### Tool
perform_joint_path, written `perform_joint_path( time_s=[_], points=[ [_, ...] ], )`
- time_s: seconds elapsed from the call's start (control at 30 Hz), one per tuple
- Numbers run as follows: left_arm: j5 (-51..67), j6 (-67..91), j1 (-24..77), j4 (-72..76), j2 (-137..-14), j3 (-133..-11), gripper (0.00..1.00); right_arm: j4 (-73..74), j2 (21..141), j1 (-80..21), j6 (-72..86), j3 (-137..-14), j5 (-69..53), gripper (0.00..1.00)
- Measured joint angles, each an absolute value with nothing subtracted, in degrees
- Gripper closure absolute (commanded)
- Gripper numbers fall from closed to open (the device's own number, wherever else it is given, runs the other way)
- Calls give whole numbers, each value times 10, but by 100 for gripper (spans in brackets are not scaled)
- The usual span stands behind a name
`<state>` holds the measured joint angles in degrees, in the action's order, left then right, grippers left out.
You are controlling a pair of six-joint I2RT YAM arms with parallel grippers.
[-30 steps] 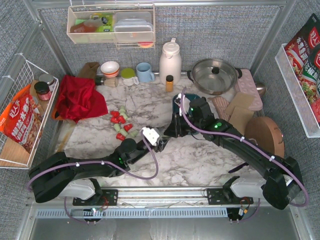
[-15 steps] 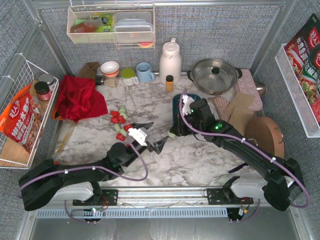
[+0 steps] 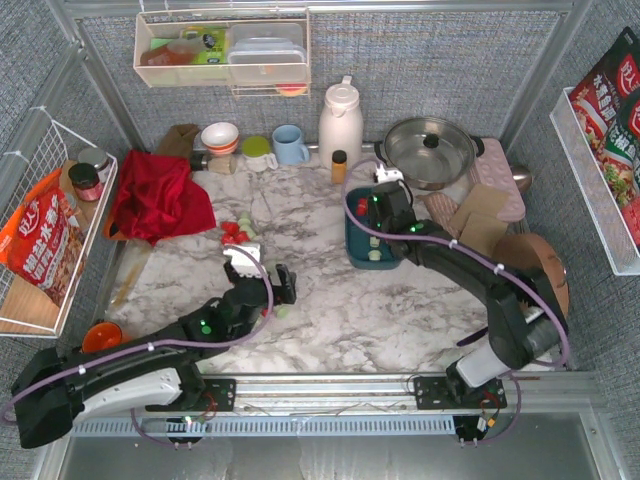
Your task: Mix the coffee capsules in the storage basket
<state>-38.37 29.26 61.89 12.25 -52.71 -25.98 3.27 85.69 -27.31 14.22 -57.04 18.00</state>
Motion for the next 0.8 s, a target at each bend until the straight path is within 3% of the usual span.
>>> perform_joint_path(
  time_s=[0.13, 0.43, 0.7, 0.8],
  points=[
    [-411, 423, 618, -23, -502, -255, 1, 42, 902, -251, 142, -615, 174, 37],
    [-402, 652, 617, -236, -489, -232, 1, 75, 853, -247, 142, -598, 138, 34],
    [-387, 726, 616, -296, -498, -222, 1, 72, 793, -246, 143, -561, 113, 34],
    [-383, 738, 615, -300, -500, -215, 10, 76, 791, -246, 143, -556, 100, 34]
  ],
)
